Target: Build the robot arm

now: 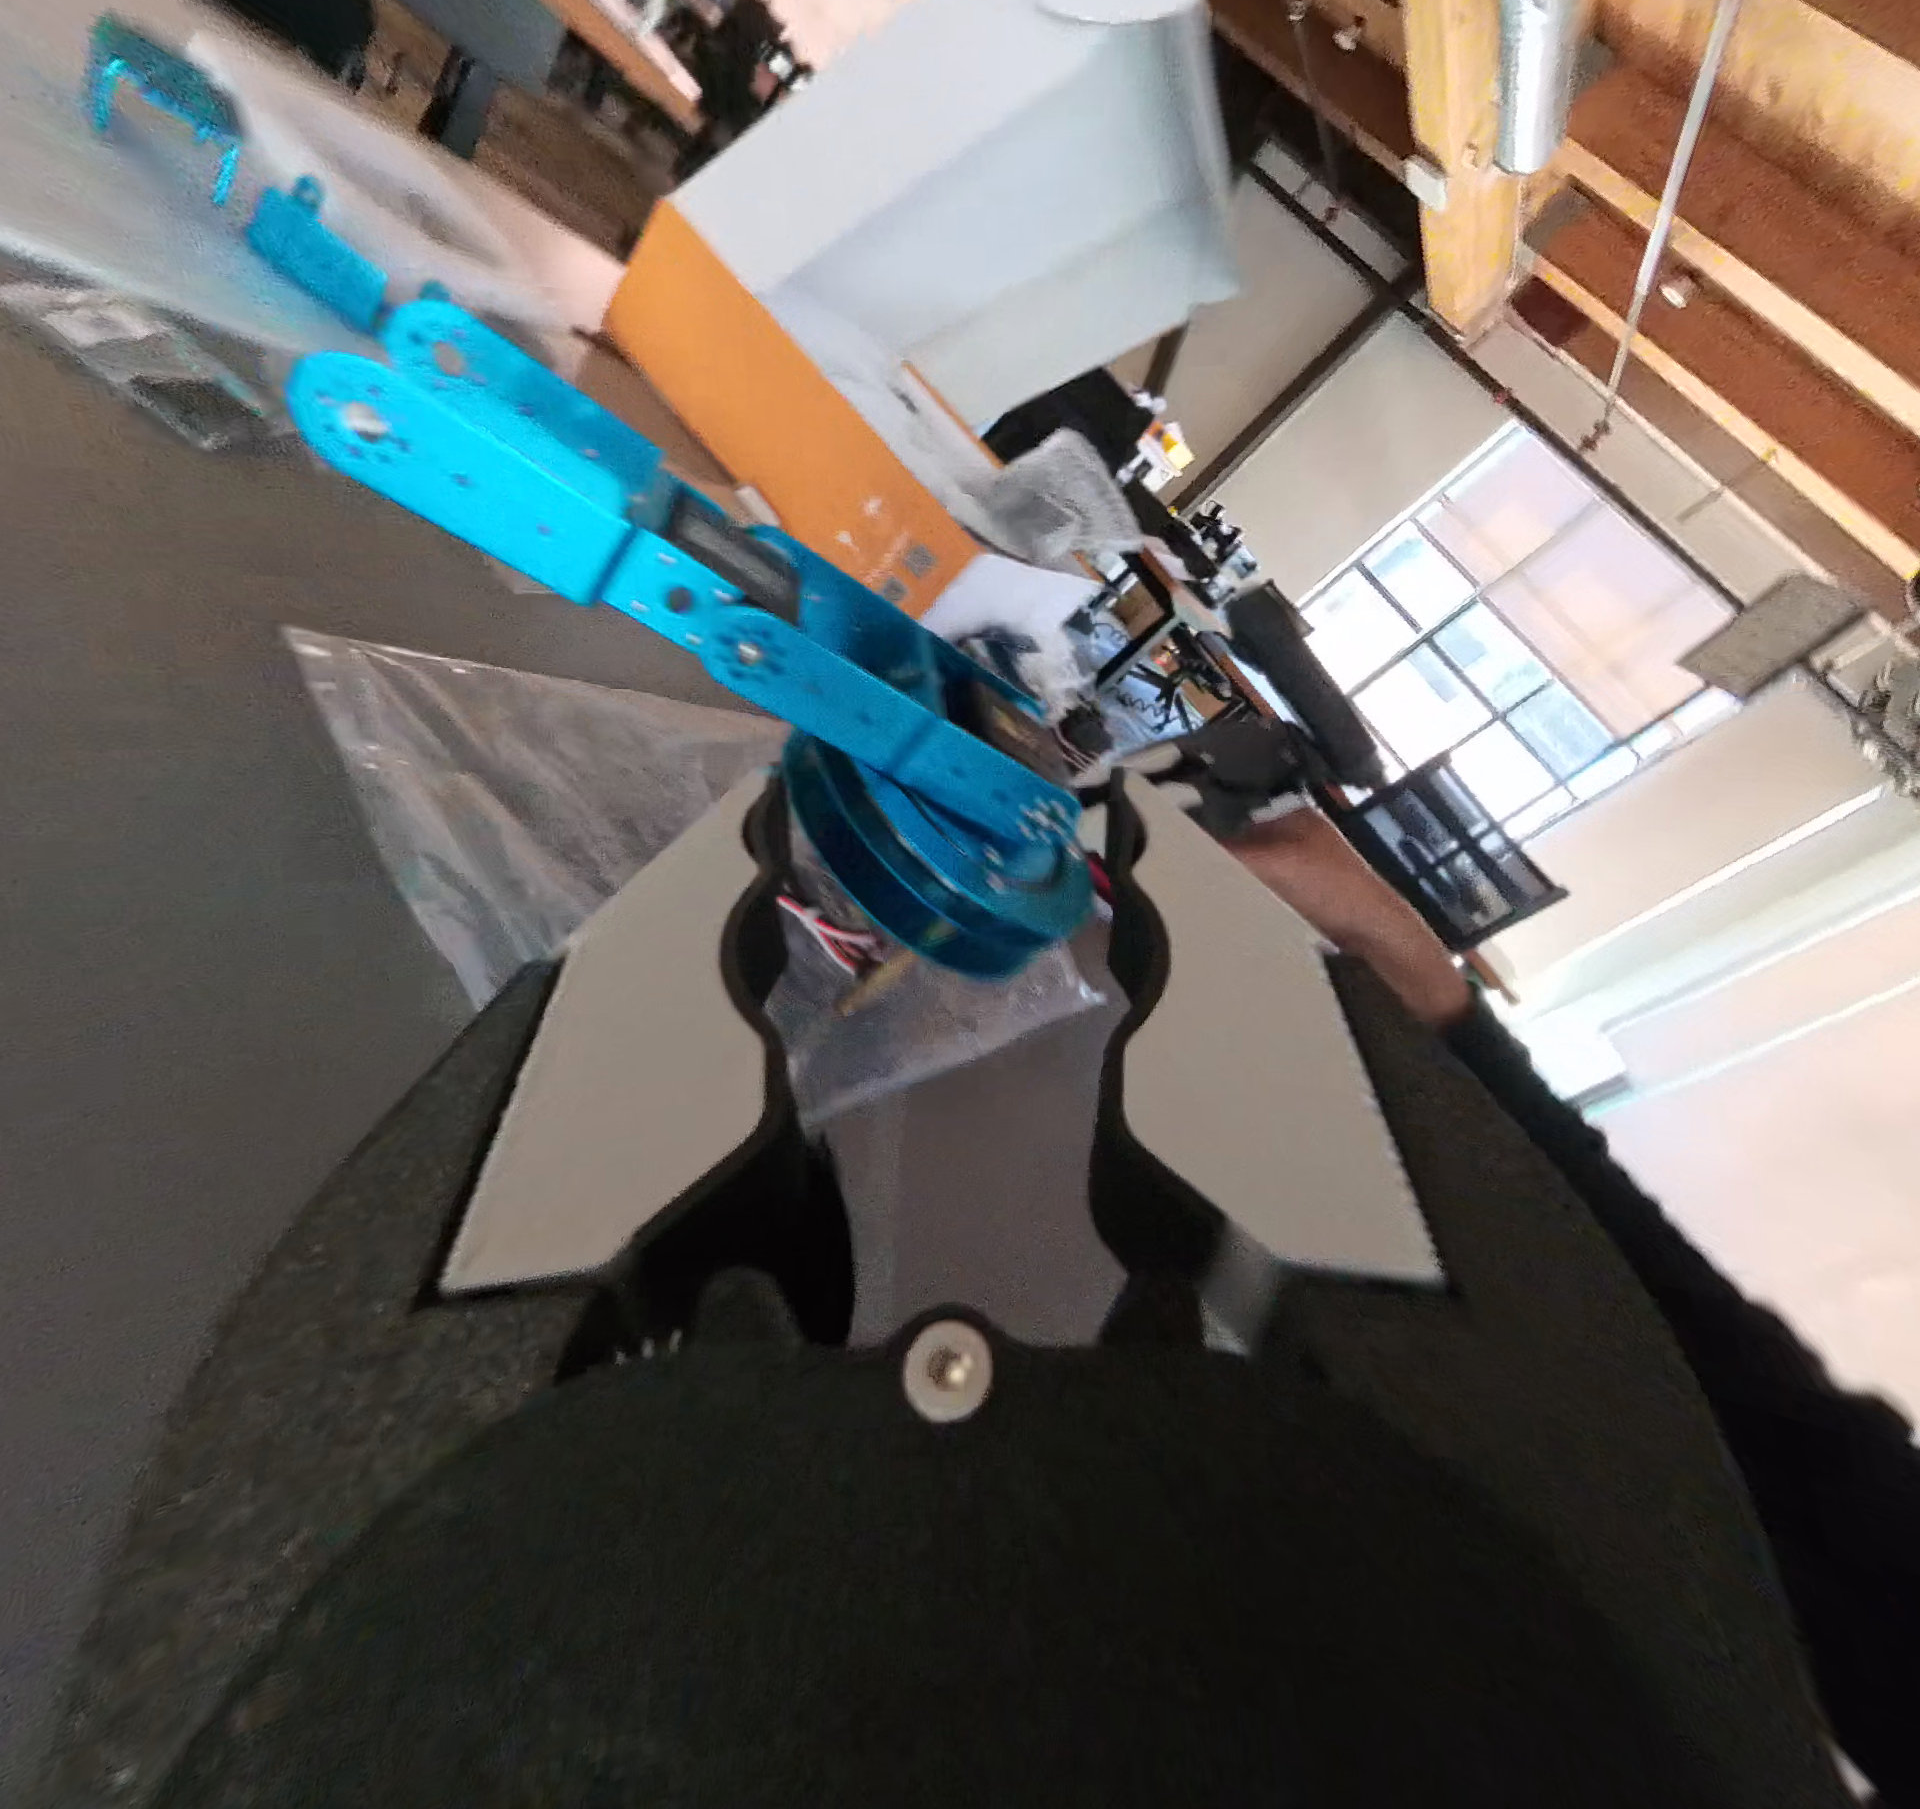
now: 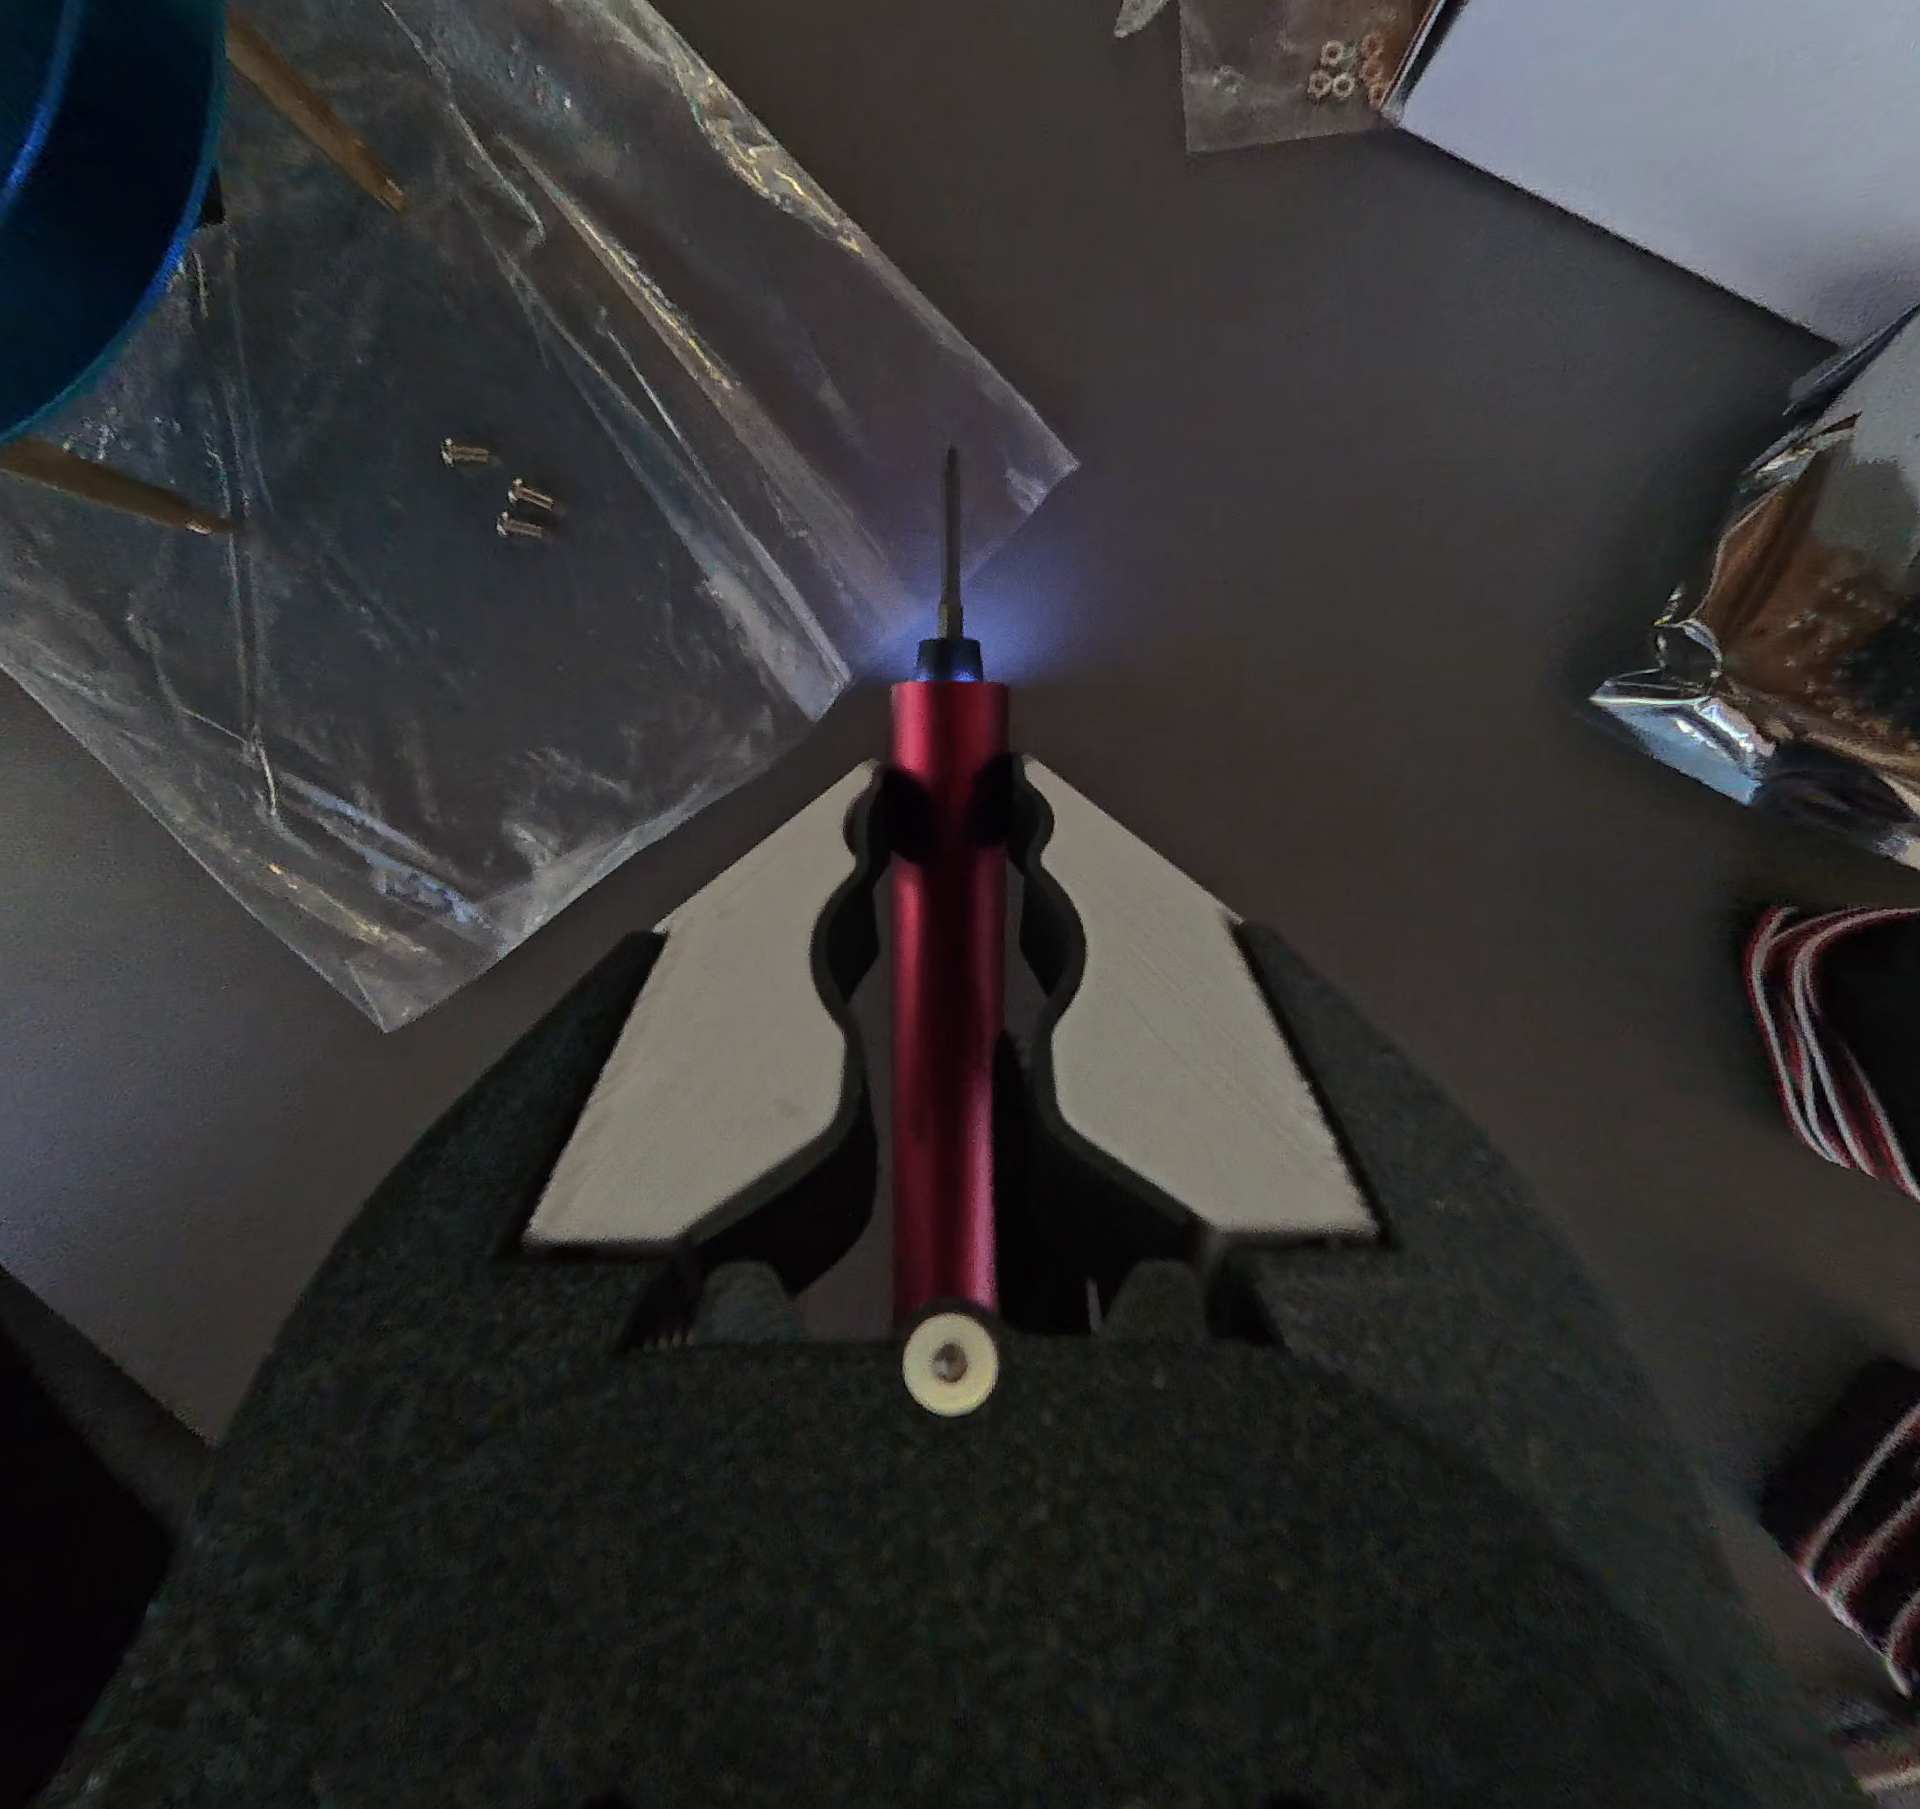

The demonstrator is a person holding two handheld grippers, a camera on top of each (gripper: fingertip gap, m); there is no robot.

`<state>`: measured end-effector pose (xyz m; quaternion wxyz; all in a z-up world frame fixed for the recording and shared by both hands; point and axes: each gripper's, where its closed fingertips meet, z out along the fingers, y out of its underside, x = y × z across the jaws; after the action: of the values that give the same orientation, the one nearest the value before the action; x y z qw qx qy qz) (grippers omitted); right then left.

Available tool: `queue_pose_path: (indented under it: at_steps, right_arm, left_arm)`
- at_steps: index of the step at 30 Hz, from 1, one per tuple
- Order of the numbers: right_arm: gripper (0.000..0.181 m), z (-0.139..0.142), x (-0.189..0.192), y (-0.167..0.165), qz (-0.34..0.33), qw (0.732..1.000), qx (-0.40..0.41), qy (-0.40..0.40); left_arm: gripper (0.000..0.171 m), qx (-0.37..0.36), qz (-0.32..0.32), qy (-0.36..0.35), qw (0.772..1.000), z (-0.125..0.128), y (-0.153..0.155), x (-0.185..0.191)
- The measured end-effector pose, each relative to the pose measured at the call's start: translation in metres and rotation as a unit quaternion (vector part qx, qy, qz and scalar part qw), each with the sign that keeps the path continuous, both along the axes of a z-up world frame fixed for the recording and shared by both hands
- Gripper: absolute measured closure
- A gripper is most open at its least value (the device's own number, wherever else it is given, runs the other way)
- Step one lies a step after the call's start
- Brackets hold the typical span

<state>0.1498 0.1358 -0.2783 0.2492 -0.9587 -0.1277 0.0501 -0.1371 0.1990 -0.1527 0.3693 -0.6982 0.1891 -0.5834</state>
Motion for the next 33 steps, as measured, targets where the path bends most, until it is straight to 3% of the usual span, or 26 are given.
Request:
queue_pose_path:
  at_steps: [2, 3, 5, 8, 9, 10, 13, 16, 19, 24, 28, 33]
  right_arm:
    - [0.157, 0.001, 0.001, 0.0, -0.001, 1.0, 0.018, 0.006]
    - [0.136, 0.004, 0.006, 0.002, -0.01, 0.999, 0.034, -0.009]
    - [0.118, 0.026, 0.002, 0.01, -0.013, 0.994, 0.106, -0.031]
    - [0.106, 0.081, -0.08, 0.021, 0.071, 0.963, 0.25, 0.073]
    - [0.089, 0.088, -0.116, 0.019, 0.116, 0.952, 0.259, 0.113]
    - [0.083, 0.088, -0.14, 0.022, 0.143, 0.948, 0.258, 0.122]
    - [0.09, 0.079, -0.162, 0.048, 0.155, 0.946, 0.273, 0.081]
    - [0.106, 0.078, -0.172, 0.05, 0.173, 0.943, 0.263, 0.109]
    - [0.109, 0.077, -0.172, 0.051, 0.178, 0.943, 0.257, 0.116]
    - [0.11, 0.076, -0.17, 0.051, 0.183, 0.948, 0.24, 0.105]
    - [0.111, 0.076, -0.171, 0.052, 0.185, 0.946, 0.242, 0.113]
    - [0.111, 0.076, -0.17, 0.051, 0.182, 0.947, 0.24, 0.111]
  left_arm:
    - [0.107, -0.06, -0.001, 0.001, 0.998, -0.012, 0.03, 0.015]
    - [0.107, -0.097, 0.001, -0.009, 0.995, -0.018, 0.041, 0.021]
    - [0.107, -0.144, 0.003, -0.024, 0.989, -0.028, 0.053, 0.033]
    - [0.104, -0.163, 0.033, -0.022, 0.986, -0.044, 0.065, 0.044]
    - [0.104, -0.173, 0.032, -0.028, 0.984, -0.047, 0.065, 0.048]
    - [0.104, -0.182, 0.032, -0.033, 0.982, -0.05, 0.067, 0.052]
    - [0.112, -0.191, 0.044, -0.056, 0.979, -0.051, 0.074, 0.058]
    - [0.137, -0.174, 0.046, -0.093, 0.979, -0.038, 0.078, 0.058]
    - [0.137, -0.139, 0.056, -0.064, 0.987, -0.039, 0.079, 0.061]
    - [0.138, -0.158, 0.055, -0.074, 0.983, -0.039, 0.081, 0.064]
    - [0.132, -0.18, -0.009, -0.082, 0.98, -0.039, 0.065, 0.081]
    - [0.136, -0.154, 0.0, -0.073, 0.985, -0.038, 0.064, 0.084]
